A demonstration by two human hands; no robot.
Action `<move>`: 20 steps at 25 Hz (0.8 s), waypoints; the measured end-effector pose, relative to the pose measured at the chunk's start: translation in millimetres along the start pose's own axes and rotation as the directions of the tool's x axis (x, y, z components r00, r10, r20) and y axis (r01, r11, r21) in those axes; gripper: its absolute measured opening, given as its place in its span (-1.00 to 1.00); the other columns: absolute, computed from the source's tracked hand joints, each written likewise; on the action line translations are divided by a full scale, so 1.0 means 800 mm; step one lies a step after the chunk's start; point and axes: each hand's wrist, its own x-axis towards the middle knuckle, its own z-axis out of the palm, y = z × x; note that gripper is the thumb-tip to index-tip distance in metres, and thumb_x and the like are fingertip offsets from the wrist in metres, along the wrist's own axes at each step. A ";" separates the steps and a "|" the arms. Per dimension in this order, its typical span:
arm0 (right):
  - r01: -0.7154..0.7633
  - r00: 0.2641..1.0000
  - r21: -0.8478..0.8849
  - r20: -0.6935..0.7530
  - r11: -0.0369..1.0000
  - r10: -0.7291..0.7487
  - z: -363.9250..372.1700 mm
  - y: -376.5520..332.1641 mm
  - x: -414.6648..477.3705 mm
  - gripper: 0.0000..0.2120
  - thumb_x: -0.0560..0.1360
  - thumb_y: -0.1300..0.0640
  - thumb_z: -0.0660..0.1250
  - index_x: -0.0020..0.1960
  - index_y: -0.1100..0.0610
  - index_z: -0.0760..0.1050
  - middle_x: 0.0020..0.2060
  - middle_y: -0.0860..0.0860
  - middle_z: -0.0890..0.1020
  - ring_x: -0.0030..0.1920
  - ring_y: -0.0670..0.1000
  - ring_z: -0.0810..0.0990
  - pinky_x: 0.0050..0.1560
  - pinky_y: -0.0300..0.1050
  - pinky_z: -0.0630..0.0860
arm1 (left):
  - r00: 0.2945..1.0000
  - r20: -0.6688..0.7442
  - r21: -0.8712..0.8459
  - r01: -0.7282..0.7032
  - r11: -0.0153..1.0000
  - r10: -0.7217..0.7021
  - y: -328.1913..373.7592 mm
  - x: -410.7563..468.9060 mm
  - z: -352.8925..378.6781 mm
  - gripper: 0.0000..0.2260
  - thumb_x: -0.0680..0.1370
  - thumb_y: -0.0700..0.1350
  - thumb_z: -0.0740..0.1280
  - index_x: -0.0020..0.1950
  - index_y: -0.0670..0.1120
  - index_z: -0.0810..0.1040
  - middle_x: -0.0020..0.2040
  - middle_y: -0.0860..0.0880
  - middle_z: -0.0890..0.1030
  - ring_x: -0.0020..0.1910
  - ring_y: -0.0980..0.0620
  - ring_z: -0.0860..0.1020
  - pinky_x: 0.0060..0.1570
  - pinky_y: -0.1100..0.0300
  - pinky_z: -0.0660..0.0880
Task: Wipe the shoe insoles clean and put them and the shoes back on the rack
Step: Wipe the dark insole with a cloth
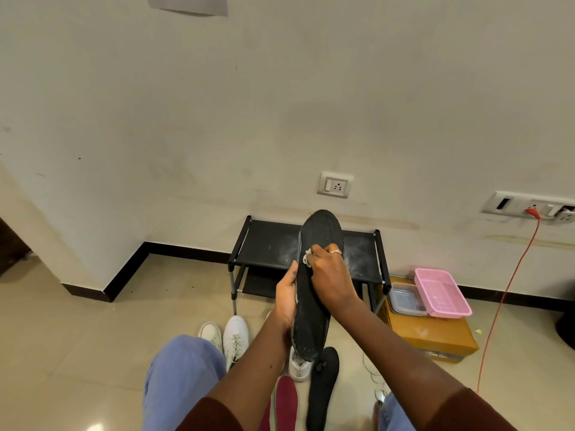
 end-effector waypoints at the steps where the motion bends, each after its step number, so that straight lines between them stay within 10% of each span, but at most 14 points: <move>1: -0.001 1.000 0.008 0.004 1.000 0.001 0.002 0.000 -0.004 -0.78 0.32 0.34 0.22 -0.38 0.16 0.58 -0.41 0.03 0.58 -0.38 0.09 0.53 -0.45 -0.18 0.45 | 1.000 0.006 -0.011 0.001 1.000 -0.001 -0.002 0.001 -0.003 -0.54 0.61 0.10 0.04 0.00 -0.19 0.61 -0.18 -0.17 0.67 -0.21 -0.06 0.66 -0.24 0.17 0.61; 5: 0.020 0.996 0.110 0.087 0.994 -0.029 0.006 -0.001 -0.026 -0.78 0.19 0.45 0.27 -0.44 0.17 0.55 -0.47 0.01 0.53 -0.38 0.10 0.48 -0.48 -0.19 0.30 | 1.000 -0.022 -0.051 -0.018 0.999 0.017 -0.013 0.008 -0.018 -0.45 0.63 0.08 0.03 -0.21 -0.19 0.69 -0.26 -0.15 0.66 -0.28 -0.04 0.66 -0.30 0.20 0.59; 12: -0.272 0.961 0.310 0.142 0.911 0.239 0.004 -0.027 -0.076 -0.58 0.37 0.49 0.16 0.00 0.12 0.63 -0.05 -0.05 0.64 0.03 0.02 0.52 -0.07 -0.25 0.38 | 0.994 -0.095 -0.047 -0.057 0.997 0.053 0.001 0.006 -0.021 -0.48 0.61 0.15 0.04 0.18 -0.24 0.55 -0.02 -0.20 0.63 -0.08 -0.11 0.62 0.04 0.06 0.51; 15: -0.465 0.884 0.428 0.261 0.775 0.387 -0.006 -0.026 -0.065 -0.69 0.46 0.44 0.20 0.01 0.19 0.64 -0.03 0.03 0.67 -0.05 -0.08 0.59 -0.20 -0.64 0.30 | 0.995 -0.089 -0.045 -0.053 0.998 0.048 -0.004 0.010 -0.026 -0.44 0.63 0.10 0.02 -0.14 -0.22 0.70 -0.17 -0.18 0.68 -0.24 -0.07 0.67 -0.21 0.16 0.61; 20: -0.588 0.799 0.546 0.510 0.597 0.320 -0.027 -0.018 -0.061 -0.81 0.45 0.37 0.31 -0.07 0.19 0.66 -0.16 0.03 0.66 -0.24 -0.19 0.54 -0.21 -0.49 0.46 | 0.996 0.032 -0.057 -0.079 0.995 0.081 0.007 -0.001 -0.019 -0.51 0.55 0.08 0.13 -0.21 -0.24 0.70 -0.20 -0.21 0.68 -0.27 -0.09 0.67 -0.33 0.12 0.62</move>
